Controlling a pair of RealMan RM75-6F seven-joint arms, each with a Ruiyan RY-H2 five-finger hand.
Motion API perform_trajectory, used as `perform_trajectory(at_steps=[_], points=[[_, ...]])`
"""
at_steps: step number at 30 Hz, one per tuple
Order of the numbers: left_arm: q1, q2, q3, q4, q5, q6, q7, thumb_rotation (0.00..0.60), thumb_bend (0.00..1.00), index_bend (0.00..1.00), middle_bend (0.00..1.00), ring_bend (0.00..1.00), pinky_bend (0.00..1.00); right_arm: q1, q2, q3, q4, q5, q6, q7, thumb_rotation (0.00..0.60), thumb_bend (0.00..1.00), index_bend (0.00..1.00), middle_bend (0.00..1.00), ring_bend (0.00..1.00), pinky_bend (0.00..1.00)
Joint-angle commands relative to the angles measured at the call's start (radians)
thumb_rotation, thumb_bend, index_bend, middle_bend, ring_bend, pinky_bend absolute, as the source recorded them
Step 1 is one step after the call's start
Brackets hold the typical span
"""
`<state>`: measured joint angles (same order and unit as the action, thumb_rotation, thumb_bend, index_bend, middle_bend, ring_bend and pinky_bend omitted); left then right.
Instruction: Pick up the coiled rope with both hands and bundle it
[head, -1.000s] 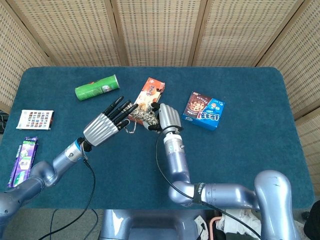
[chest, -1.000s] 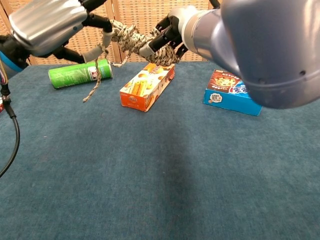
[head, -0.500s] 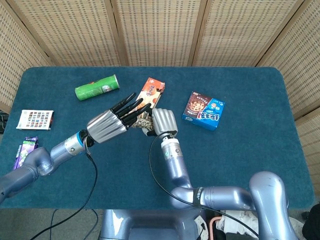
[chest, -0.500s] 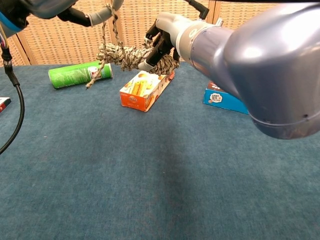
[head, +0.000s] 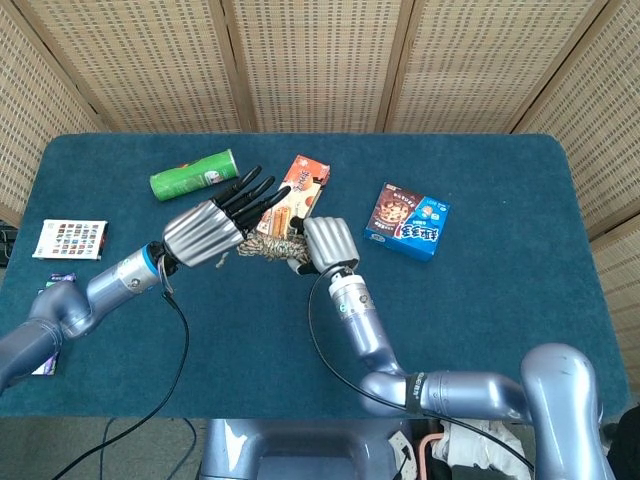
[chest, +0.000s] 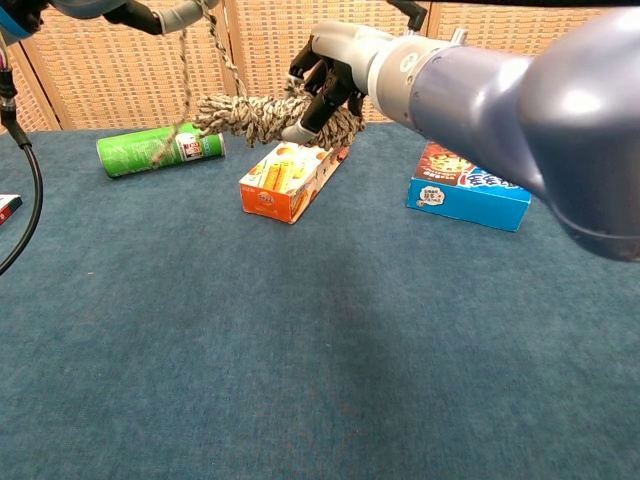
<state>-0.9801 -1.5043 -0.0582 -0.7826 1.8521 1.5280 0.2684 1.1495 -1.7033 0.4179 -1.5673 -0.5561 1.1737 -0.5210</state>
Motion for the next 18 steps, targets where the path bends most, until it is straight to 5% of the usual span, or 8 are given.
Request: perform_trajectory(at_steps=[1,18], points=[[0.0,-0.012,-0.006,0.034,-0.017,-0.015,-0.011,0.6,0.61,0.85,0.0,0.0,0.0,-0.019,0.028,-0.017,-0.009,-0.042,-0.042,0.022,0.6,0.81,0.7,0.74,0.62,0.72],[0.023,-0.17,-0.05,0.157,-0.155,-0.09,-0.168,0.6,0.61,0.85,0.0,0.0,0.0,-0.079,0.08,0.015,-0.064,-0.163,-0.203,0.268,0.6,0.81,0.7,0.74,0.62,0.71]])
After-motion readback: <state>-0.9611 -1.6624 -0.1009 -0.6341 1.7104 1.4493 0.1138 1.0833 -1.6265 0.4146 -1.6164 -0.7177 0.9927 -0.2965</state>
